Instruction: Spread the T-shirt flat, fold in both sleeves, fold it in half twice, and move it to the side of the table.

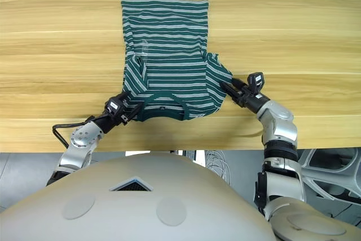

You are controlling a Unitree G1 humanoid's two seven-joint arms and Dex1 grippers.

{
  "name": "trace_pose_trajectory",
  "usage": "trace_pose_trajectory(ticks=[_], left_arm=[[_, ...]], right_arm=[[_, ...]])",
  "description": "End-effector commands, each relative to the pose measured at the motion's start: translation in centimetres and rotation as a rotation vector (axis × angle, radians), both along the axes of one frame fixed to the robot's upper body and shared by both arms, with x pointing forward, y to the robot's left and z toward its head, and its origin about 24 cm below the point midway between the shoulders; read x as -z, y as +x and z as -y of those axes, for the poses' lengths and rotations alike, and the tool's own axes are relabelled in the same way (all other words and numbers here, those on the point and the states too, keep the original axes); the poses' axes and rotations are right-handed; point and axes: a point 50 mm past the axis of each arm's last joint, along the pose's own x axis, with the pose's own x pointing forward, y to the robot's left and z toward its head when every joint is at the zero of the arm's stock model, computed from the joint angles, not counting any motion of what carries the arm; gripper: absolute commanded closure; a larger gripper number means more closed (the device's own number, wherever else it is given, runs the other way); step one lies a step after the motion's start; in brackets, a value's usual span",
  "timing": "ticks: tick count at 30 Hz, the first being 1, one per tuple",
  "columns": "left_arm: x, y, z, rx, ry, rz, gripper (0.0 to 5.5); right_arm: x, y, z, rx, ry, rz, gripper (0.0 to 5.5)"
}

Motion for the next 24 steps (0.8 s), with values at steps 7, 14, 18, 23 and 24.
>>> trace_pose_trajectory(ticks=[7,14,18,23,24], left_arm=[[0.0,0.3,0.0,0.011,0.017,0.021,2.58],[0.0,0.4,0.1,0.013,0.014,0.025,2.58],[-0.1,0.5,0.2,0.021,0.012,0.029,2.58],[-0.1,0.7,0.4,0.032,0.006,0.033,2.58],[-0.1,0.7,0.5,0.032,0.005,0.033,2.58]], right_arm=[[-1.4,1.2,-0.7,-0.030,-0.038,0.110,4.86],[-3.5,1.2,-3.4,-0.207,-0.087,0.225,5.46],[-3.5,0.8,-5.9,-0.385,-0.176,0.226,5.46],[-3.2,0.6,-8.0,-0.541,-0.286,0.221,5.46],[-3.2,0.6,-8.3,-0.557,-0.295,0.223,5.46]])
